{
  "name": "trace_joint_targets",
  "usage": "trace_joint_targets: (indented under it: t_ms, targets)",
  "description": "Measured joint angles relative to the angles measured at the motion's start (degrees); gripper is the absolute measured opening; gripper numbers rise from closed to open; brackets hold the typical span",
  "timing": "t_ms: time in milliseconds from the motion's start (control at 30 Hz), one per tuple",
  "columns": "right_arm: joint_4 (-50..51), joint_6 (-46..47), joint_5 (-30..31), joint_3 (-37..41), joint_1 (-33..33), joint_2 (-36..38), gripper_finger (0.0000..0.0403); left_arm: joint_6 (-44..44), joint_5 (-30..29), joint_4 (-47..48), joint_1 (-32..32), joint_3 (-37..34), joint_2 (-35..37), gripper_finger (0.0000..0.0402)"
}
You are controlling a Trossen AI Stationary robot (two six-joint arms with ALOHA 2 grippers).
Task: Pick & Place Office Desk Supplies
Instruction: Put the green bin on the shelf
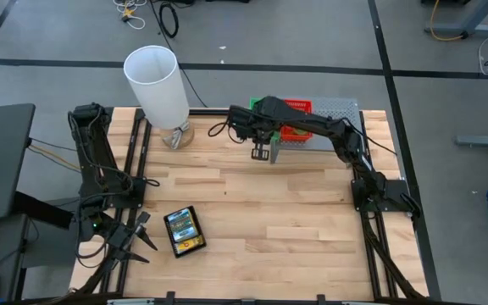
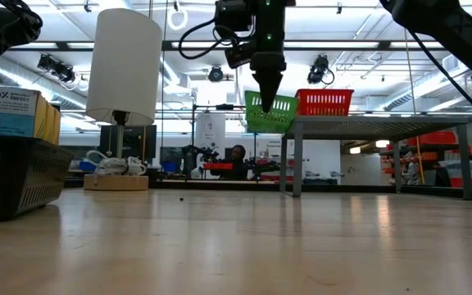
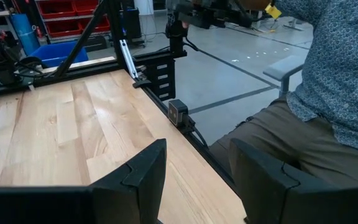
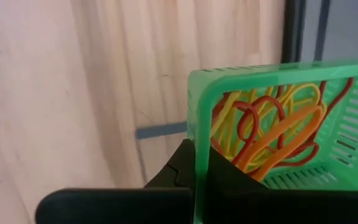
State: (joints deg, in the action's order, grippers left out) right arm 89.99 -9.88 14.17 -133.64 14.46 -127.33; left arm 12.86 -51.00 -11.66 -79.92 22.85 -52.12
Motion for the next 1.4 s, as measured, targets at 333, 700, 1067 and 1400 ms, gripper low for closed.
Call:
trace_joint_targets:
  t_ms: [333,700,1067,1400]
  targets:
    - [0.1,-4.2,-7.4,0.0,-3.2,0.0,0.0000,-0.3,0.0,0.0,0.0,0.0,0.0,0.0181]
    - [-0.1,-4.2,-9.3,0.0,-10.2,-0.1,0.0000,-0.4,0.0,0.0,0.0,0.0,0.0,0.0181]
    - [-16.0,-5.0,-9.8,16.4,-13.2,-0.3,0.0000,-0.2,-5.6,-0.1,0.1,0.0,0.0,0.0181]
    - [-32.5,-4.8,-8.4,30.7,-11.8,-0.3,0.0053,3.5,-7.7,-0.1,9.2,0.0,-3.2,0.0181]
